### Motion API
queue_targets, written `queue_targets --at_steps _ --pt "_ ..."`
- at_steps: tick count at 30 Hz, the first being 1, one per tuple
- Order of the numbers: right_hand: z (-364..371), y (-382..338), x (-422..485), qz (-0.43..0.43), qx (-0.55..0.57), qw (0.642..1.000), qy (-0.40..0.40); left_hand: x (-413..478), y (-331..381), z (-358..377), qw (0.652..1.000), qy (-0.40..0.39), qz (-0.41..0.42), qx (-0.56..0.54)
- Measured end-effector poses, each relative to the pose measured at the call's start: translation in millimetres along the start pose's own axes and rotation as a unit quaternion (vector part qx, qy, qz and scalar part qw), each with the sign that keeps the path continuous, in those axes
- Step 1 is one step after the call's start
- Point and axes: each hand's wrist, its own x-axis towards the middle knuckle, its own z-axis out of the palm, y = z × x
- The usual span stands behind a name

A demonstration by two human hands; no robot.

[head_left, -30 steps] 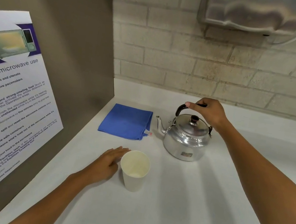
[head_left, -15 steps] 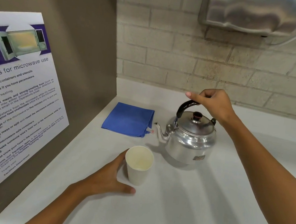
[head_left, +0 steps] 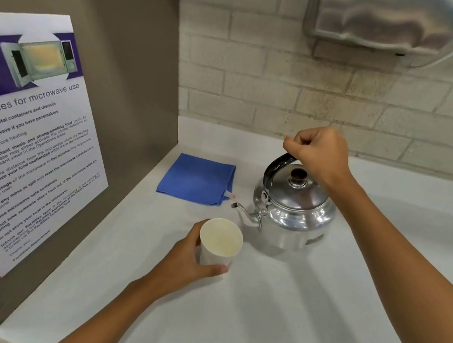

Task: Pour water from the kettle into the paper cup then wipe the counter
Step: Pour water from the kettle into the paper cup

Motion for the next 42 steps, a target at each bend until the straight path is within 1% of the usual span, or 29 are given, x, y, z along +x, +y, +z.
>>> queue_targets --at_steps 5,11,17,23,30,42 --pt "-4 -7 -2 -0.021 -0.014 1.000 0.015 5 3 9 1.000 0.027 0.007 -0.011" --pt "-13 -15 -3 -0.057 -0.061 0.996 0.008 16 3 19 0.999 0.044 0.017 0.001" --pt "-22 -20 -6 -0.084 -0.076 0.994 0.003 21 7 29 0.999 0.045 0.016 -0.002" --pt "-24 -23 -8 -0.119 -0.130 0.984 -0.001 22 10 35 0.999 0.047 0.019 -0.008" --pt "-22 -26 -10 -0.167 -0.168 0.971 -0.016 23 11 37 0.998 0.051 0.019 -0.012" --pt "-17 -36 -12 -0.216 -0.204 0.955 -0.015 24 9 40 0.998 0.054 0.022 0.001"
